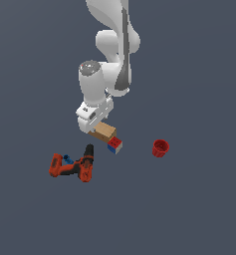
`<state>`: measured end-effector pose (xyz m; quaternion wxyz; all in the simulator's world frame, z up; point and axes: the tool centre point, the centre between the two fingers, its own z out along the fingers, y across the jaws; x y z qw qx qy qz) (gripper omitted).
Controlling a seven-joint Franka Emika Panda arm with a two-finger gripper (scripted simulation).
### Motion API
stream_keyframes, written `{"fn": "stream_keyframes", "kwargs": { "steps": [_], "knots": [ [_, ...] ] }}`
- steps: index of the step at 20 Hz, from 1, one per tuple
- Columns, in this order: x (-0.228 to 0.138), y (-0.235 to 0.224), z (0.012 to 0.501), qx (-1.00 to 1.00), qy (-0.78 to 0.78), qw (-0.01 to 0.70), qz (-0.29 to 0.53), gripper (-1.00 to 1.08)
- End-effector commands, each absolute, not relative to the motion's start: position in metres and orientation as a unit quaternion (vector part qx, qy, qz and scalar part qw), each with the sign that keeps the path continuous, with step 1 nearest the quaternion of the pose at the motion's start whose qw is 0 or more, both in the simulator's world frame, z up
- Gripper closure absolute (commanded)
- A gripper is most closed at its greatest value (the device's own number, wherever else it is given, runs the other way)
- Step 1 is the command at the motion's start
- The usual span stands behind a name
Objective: Pick up a designated object from a clutter of objects.
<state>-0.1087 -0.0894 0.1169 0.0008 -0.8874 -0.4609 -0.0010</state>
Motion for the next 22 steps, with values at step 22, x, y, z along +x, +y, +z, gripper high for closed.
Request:
{"fn": "stream_keyframes", "kwargs": {
  "steps": [22],
  "knots": [
    [-0.129,-0.095,0.082,-0.865,-0.503,0.0,0.0,-0.92]
  ]
}}
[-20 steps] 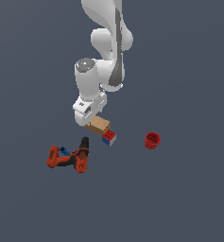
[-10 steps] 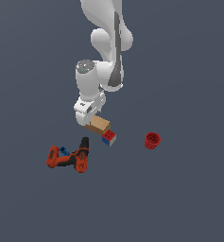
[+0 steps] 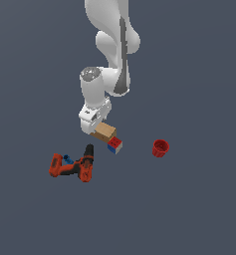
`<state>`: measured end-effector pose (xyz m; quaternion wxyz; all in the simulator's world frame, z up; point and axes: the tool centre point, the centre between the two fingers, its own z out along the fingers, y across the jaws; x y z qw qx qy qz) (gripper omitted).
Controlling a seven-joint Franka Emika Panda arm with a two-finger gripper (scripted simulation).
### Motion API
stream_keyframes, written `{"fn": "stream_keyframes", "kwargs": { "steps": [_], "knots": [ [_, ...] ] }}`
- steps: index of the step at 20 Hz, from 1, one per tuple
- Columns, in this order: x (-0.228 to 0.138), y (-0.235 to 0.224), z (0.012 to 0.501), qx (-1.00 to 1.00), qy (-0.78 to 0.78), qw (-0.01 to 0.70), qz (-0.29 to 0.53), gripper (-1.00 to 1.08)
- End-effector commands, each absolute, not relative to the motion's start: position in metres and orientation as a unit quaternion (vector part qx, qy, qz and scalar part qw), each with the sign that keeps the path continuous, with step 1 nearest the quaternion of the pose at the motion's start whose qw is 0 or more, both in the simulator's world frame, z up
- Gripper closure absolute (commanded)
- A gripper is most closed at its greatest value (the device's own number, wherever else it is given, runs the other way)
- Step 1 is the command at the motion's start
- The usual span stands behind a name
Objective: Pick up a designated object from a clutter of objects.
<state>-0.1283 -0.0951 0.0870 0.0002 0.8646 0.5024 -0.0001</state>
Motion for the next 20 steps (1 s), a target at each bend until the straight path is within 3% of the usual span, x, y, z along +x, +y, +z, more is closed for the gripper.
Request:
{"fn": "stream_keyframes", "kwargs": {
  "steps": [1,15,16,20],
  "knots": [
    [-0.129,-0.095,0.078,0.864,0.503,0.0,0.0,-0.92],
    [-0.128,-0.095,0.05,0.864,0.504,0.0,0.0,-0.92],
    [-0.128,-0.095,0.05,0.864,0.504,0.0,0.0,1.08],
    [-0.128,-0.095,0.05,0.864,0.504,0.0,0.0,1.08]
  ]
}}
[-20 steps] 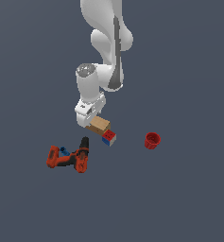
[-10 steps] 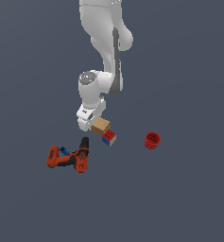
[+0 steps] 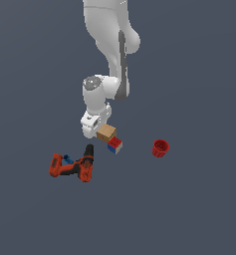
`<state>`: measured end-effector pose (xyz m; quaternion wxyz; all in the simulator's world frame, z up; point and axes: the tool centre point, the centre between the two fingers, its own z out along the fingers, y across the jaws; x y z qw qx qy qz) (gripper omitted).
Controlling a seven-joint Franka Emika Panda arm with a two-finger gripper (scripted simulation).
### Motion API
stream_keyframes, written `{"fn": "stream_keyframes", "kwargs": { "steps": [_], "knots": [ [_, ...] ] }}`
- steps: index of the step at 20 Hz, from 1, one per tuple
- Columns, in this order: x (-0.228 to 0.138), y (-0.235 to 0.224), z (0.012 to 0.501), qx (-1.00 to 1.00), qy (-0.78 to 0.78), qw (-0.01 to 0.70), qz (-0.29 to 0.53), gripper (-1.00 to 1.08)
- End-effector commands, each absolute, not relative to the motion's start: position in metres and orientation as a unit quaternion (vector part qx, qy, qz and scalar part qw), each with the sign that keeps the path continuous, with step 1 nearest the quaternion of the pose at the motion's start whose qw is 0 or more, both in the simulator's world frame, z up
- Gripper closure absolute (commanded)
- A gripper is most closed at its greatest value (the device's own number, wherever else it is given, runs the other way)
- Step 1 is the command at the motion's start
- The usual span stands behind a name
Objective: Pick up a designated object from a clutter of objects.
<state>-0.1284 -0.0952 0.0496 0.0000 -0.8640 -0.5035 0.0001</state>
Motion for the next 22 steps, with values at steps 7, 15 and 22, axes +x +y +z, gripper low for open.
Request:
{"fn": "stream_keyframes", "kwargs": {
  "steps": [7,15,22],
  "knots": [
    [-0.128,-0.095,0.05,-0.864,-0.504,0.0,0.0,1.08],
    [-0.125,-0.09,0.067,-0.864,-0.504,0.0,0.0,1.08],
    [-0.118,-0.079,0.104,-0.864,-0.503,0.0,0.001,1.08]
  ]
}}
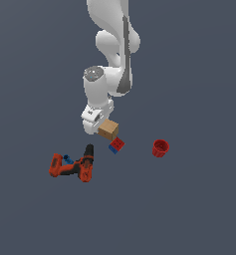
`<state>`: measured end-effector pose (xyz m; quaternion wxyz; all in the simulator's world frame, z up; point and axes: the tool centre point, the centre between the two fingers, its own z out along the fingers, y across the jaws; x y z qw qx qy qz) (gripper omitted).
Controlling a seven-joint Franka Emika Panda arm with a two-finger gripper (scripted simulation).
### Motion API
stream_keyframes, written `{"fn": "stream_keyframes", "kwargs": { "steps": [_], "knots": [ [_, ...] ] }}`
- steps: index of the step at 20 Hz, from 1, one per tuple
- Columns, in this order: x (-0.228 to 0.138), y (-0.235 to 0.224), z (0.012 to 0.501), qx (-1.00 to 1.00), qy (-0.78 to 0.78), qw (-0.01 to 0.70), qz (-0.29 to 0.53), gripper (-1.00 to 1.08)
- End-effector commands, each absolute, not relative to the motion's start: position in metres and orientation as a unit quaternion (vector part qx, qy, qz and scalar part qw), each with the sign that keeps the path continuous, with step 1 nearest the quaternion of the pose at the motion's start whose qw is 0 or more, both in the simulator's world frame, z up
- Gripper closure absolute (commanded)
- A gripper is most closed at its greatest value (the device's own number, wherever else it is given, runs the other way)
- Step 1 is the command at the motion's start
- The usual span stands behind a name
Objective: Pick up a designated object from a clutter of objects.
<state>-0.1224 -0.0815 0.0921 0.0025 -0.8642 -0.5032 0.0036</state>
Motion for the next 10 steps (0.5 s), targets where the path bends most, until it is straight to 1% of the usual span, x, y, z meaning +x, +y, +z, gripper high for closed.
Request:
{"fn": "stream_keyframes", "kwargs": {
  "steps": [1,10],
  "knots": [
    [-0.117,-0.077,0.111,-0.864,-0.503,-0.001,0.001,1.08],
    [-0.102,-0.056,0.186,-0.864,-0.503,-0.002,0.002,1.08]
  ]
}}
